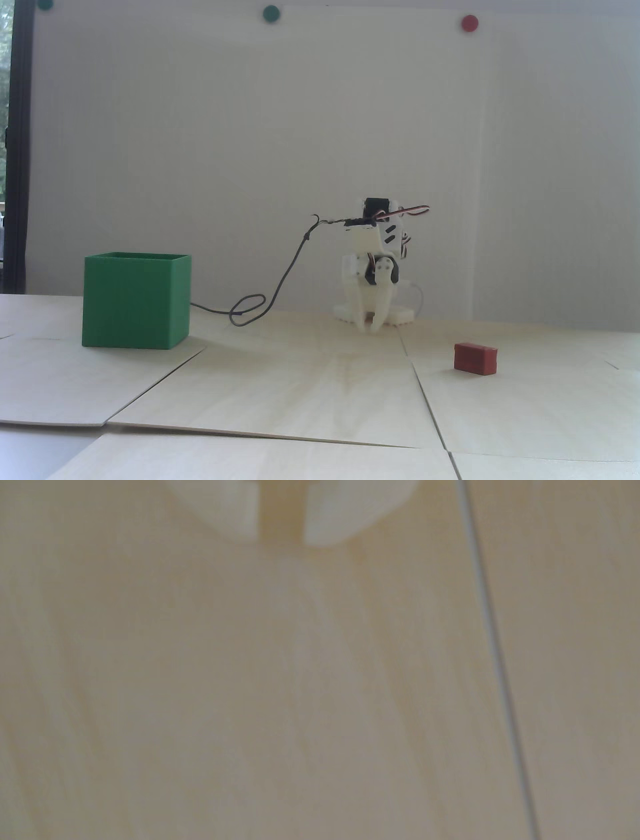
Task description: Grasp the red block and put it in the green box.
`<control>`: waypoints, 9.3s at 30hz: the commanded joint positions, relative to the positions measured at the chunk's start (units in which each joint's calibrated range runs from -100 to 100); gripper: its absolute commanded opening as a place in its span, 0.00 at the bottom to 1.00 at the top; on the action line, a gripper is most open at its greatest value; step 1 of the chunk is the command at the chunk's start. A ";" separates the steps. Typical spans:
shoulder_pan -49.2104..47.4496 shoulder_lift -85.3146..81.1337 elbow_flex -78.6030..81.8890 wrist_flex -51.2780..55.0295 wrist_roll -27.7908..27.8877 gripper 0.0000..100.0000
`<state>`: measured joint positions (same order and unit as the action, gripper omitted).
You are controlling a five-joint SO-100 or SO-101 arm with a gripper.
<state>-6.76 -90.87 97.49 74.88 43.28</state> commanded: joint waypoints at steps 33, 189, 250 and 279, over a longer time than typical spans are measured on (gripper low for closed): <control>-10.16 3.03 -11.07 -6.24 0.13 0.06; -16.04 152.02 -193.50 23.61 21.11 0.18; -20.70 149.41 -193.86 23.02 18.35 0.17; -21.02 157.39 -193.86 21.84 18.20 0.17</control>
<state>-26.79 67.95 -91.94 95.67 61.78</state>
